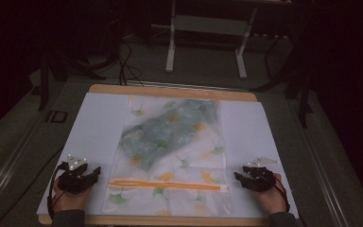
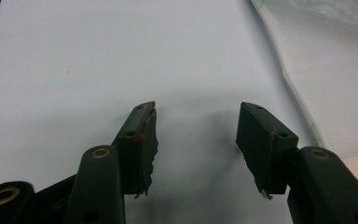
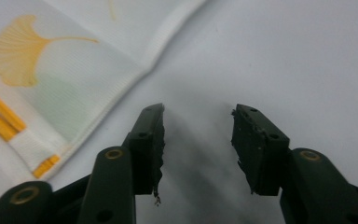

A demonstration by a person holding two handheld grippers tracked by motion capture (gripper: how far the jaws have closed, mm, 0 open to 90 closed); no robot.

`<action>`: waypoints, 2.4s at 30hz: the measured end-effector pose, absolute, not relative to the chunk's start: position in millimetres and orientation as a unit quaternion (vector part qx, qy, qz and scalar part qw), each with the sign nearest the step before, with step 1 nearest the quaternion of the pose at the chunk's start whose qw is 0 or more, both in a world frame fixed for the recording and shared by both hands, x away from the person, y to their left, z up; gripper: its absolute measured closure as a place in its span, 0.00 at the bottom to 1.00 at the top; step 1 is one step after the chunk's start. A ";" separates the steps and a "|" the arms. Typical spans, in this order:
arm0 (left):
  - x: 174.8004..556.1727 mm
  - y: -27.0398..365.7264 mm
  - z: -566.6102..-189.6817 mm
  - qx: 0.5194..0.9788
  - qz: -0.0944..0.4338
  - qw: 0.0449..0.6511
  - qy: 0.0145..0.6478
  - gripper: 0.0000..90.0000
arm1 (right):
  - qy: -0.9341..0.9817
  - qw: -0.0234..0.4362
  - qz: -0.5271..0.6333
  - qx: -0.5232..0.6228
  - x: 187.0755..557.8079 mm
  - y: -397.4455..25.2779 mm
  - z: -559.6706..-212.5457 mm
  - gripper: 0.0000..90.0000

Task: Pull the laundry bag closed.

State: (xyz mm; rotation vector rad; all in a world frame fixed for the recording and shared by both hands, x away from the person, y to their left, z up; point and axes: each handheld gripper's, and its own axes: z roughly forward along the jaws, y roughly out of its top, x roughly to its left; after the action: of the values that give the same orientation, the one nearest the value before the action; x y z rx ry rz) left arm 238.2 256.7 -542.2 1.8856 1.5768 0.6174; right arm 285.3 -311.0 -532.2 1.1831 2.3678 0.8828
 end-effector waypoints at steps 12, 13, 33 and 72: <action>237.0 253.0 -539.3 0.726 0.230 0.297 0.576 0.56 | 0.856 0.158 0.315 0.379 284.4 -299.1 -526.2 0.60; 236.9 252.7 -538.6 0.728 0.232 0.297 0.572 0.56 | 0.856 0.157 0.318 0.375 284.5 -297.7 -525.6 0.60; 232.2 252.8 -533.4 0.745 0.207 0.331 0.541 0.63 | 0.868 0.124 0.383 0.292 290.3 -241.6 -502.6 0.64; 232.5 251.0 -531.0 0.757 0.201 0.331 0.526 0.64 | 0.898 0.050 0.406 0.164 289.5 -86.9 -497.5 0.67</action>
State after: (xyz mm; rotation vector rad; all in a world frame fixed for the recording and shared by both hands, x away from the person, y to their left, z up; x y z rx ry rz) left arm 232.5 251.0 -531.0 1.9792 1.3742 0.5249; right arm 289.5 -86.9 -497.5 0.4985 2.7332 1.2354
